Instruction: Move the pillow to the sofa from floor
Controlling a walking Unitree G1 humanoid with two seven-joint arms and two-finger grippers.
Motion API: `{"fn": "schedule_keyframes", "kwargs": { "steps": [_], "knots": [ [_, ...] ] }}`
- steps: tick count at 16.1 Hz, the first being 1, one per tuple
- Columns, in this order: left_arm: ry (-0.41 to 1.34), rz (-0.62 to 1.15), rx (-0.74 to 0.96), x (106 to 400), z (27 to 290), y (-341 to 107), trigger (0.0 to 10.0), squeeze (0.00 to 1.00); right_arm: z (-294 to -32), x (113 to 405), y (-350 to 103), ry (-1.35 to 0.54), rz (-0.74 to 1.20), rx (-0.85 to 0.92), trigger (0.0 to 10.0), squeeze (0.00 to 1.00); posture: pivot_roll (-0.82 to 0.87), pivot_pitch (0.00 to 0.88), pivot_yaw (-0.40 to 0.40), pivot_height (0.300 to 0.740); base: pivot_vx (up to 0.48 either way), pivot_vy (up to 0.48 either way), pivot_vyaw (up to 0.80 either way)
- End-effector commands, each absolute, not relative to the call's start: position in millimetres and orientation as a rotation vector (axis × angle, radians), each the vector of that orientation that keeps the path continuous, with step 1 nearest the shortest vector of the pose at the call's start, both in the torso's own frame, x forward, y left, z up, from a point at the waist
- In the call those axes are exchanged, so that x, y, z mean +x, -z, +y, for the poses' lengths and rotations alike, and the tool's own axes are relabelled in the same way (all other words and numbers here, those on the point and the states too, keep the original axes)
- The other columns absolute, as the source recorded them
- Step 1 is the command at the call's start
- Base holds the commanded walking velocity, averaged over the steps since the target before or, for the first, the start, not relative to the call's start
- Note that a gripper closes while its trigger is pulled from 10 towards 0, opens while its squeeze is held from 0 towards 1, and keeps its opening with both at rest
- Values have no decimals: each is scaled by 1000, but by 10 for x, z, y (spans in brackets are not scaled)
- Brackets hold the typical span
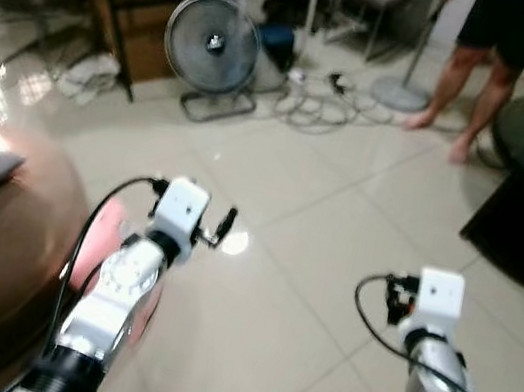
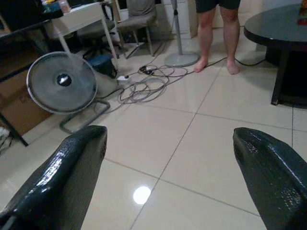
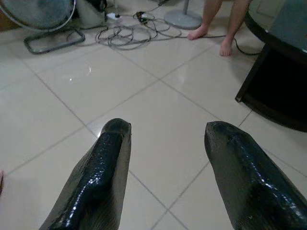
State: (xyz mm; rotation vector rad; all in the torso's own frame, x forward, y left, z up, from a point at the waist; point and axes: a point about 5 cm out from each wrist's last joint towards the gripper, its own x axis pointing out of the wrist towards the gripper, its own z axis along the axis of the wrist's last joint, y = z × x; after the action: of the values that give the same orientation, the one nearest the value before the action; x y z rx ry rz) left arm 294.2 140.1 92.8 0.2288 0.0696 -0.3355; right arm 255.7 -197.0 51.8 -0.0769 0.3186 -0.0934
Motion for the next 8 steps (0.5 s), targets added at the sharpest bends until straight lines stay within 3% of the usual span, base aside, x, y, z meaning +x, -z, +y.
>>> {"fn": "schedule_keyframes", "kwargs": {
  "steps": [1, 2, 5, 8],
  "knots": [
    [312, 86, 251, 2941, 1508, -904, 10000, 0, -1879, 2596, -563, 67, 290, -69, 10000, 0, -34, 0, 38, 740, 304, 0, -800],
    [311, 86, 254, 2942, 1508, -903, 10000, 0, -1880, 2598, -564, 66, 288, -70, 10000, 0, -34, 0, 38, 740, 304, 0, -606],
    [302, 93, 271, 2945, 1523, -890, 10000, 0, -1798, 2616, -563, -40, 291, -148, 10000, 0, -32, 0, 39, 740, 310, 0, 0],
    [282, 116, 286, 2943, 1576, -838, 10000, 0, -1727, 2607, -470, -109, 331, -172, 10000, 0, -31, 0, 39, 740, 319, 0, 800]
  ]
}}
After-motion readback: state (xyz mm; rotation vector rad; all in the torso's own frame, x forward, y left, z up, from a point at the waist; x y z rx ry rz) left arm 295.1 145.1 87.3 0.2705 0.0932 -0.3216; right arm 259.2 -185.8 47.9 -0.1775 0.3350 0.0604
